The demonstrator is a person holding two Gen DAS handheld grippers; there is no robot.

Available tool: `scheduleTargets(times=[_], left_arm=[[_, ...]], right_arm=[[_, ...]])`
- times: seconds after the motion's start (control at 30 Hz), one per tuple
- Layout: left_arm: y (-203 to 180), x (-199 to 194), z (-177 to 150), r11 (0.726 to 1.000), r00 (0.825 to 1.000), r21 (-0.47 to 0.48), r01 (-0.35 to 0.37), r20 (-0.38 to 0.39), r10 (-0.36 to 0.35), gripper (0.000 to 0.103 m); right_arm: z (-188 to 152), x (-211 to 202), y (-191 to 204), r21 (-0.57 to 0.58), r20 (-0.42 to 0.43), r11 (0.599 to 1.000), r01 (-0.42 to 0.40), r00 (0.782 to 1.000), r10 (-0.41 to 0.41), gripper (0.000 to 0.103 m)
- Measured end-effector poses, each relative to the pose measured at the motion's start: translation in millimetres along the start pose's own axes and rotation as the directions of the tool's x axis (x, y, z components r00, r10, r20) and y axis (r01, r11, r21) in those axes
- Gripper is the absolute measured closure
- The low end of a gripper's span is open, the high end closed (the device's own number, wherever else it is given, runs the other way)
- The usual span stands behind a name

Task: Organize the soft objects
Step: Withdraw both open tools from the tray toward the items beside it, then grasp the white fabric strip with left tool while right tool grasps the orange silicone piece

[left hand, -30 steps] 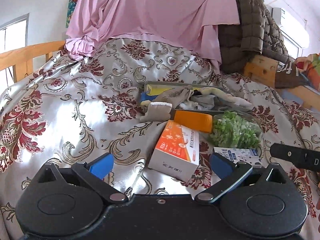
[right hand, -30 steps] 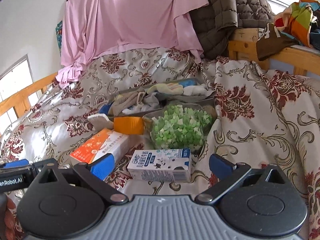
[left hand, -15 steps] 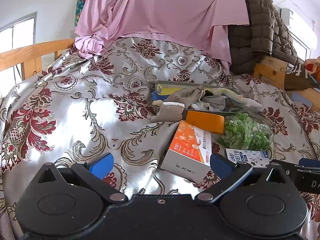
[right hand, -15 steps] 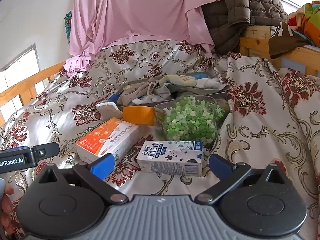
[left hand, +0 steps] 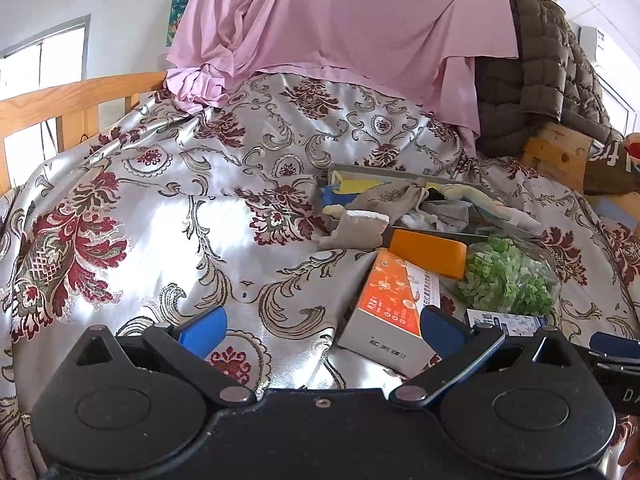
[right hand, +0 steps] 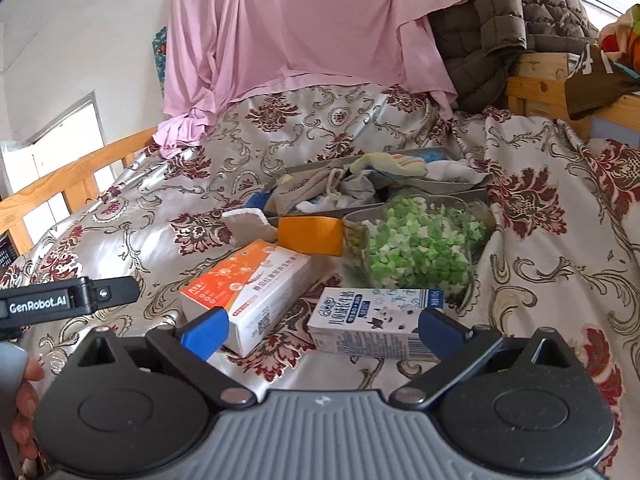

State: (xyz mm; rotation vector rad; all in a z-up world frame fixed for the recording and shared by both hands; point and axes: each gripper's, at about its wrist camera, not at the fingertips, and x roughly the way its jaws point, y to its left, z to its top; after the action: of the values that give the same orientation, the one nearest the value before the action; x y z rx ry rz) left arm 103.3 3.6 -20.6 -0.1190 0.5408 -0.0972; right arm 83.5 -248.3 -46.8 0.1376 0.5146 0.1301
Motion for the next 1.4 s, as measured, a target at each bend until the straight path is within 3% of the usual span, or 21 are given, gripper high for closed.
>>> scheduleTargets(times=[0.47, 0.93, 1.03, 1.23, 1.4], left_arm=[[2.9, 17.8, 10.6, 0.997, 1.0, -0.071, -0.021, -0.02, 0.02, 0.001], [4.1, 70.2, 29.8, 0.998, 0.997, -0.068, -0.01, -0.078, 0.005, 0.001], [2.2, 84.4, 38.4, 0.999, 0.997, -0.044, 0.001, -0.082, -0.005, 0.001], [-1.6, 112.1, 57.0, 0.998, 0.996, 0.046, 0.041, -0.081, -0.037, 0.001], [-5.0, 133.0, 71.9, 0.977, 0.994, 0.187, 0.098, -0.065, -0.088, 0.001]], right_arm=[[1.0, 3.8, 4.0, -0.016, -0.001, 0.999, -0.039, 0.999, 0.039, 0.0], [12.3, 40.3, -6.9, -0.043, 0.026, 0.998, -0.055, 0.998, 0.056, 0.0], [17.1, 51.3, -7.6, -0.053, 0.036, 0.996, -0.078, 0.996, 0.08, 0.0], [26.1, 69.5, -4.5, 0.006, 0.038, 0.972, -0.235, 0.971, 0.234, 0.0], [27.2, 90.8, 1.8, -0.006, 0.016, 0.966, -0.257, 0.966, 0.257, 0.0]])
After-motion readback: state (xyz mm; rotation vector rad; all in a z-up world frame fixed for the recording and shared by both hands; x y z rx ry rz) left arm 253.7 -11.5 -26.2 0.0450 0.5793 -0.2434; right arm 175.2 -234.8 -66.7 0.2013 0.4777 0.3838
